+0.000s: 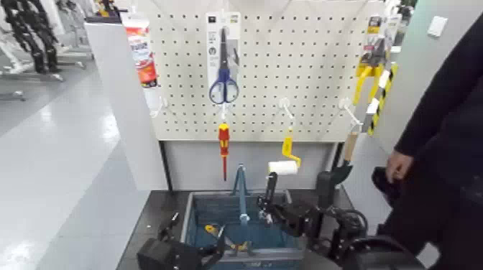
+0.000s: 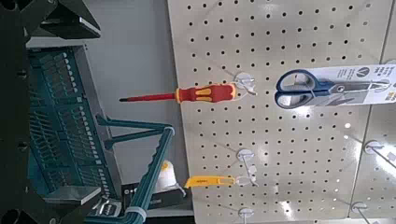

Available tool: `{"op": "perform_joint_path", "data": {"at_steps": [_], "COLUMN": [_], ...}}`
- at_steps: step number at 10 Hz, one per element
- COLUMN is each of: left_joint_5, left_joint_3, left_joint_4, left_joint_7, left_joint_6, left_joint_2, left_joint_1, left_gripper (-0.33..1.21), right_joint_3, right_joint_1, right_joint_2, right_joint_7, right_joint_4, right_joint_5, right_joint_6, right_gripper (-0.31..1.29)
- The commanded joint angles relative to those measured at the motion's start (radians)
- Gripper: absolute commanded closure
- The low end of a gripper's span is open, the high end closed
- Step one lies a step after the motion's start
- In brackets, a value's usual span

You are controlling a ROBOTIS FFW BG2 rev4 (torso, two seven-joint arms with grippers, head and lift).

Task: Put the black wrench into the crate.

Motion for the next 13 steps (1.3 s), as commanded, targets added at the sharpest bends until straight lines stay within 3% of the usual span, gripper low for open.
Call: {"op": "perform_joint_path", "data": {"at_steps": [1,2,3,4,10,13], "left_joint_5": [0.0,0.0,0.0,0.0,0.002,0.002], "left_joint_3": [-0.001,-0.001,-0.001,-0.001,-0.005,-0.003], "left_joint_4": [0.0,0.0,0.0,0.0,0.0,-0.002], "left_joint_7": [0.0,0.0,0.0,0.0,-0.002,-0.002], "left_joint_6": [0.001,0.001,0.001,0.001,0.001,0.001], "left_joint_2": [0.001,0.001,0.001,0.001,0.003,0.003], "left_joint_1": [0.0,0.0,0.0,0.0,0.0,0.002], "left_gripper": [0.12,0.12,0.12,0.12,0.12,0.12], "right_joint_3": [-0.002,-0.008,-0.012,-0.011,-0.034,-0.089], "right_joint_1": [0.0,0.001,0.005,0.005,0.028,0.156], "right_joint_2": [-0.001,-0.001,0.001,0.001,0.006,0.035], "right_joint_7": [0.0,-0.002,-0.002,0.0,-0.009,-0.131], "right_joint_4": [0.024,0.026,0.024,0.019,-0.022,-0.177], "right_joint_5": [0.013,0.013,0.011,0.008,0.0,0.011], "right_joint_6": [0.002,0.004,0.005,0.018,-0.019,-0.102], "right_gripper": [1.24,1.09,0.43,-0.05,-0.05,-0.03]}}
